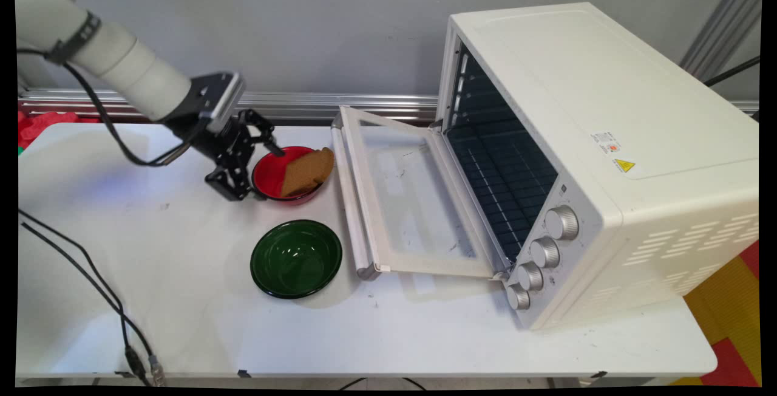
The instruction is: Open the oven
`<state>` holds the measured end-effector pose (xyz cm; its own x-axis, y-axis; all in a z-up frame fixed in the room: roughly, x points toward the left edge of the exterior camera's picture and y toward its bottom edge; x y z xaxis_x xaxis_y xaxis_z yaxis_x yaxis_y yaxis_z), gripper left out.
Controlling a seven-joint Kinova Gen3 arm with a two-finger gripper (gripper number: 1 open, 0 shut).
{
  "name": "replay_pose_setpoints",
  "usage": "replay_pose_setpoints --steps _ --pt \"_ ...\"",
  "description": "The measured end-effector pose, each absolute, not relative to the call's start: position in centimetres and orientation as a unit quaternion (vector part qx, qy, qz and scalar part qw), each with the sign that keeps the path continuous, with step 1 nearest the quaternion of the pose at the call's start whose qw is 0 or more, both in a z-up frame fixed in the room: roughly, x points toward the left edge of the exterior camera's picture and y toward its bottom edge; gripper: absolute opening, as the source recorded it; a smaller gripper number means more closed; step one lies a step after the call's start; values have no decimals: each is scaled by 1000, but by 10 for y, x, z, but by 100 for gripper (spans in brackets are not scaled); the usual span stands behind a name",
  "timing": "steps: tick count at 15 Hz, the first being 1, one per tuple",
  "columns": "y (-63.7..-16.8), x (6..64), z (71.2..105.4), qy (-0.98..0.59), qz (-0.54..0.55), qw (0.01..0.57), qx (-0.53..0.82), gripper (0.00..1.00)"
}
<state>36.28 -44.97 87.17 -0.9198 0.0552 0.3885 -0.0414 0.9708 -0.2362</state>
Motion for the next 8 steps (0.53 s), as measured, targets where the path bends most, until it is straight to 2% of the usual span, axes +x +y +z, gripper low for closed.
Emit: replay_pose_setpoints --steps 3,8 --pt "-450 346 899 -967 109 220 68 100" --pt "-453 334 911 -958 69 216 175 100"
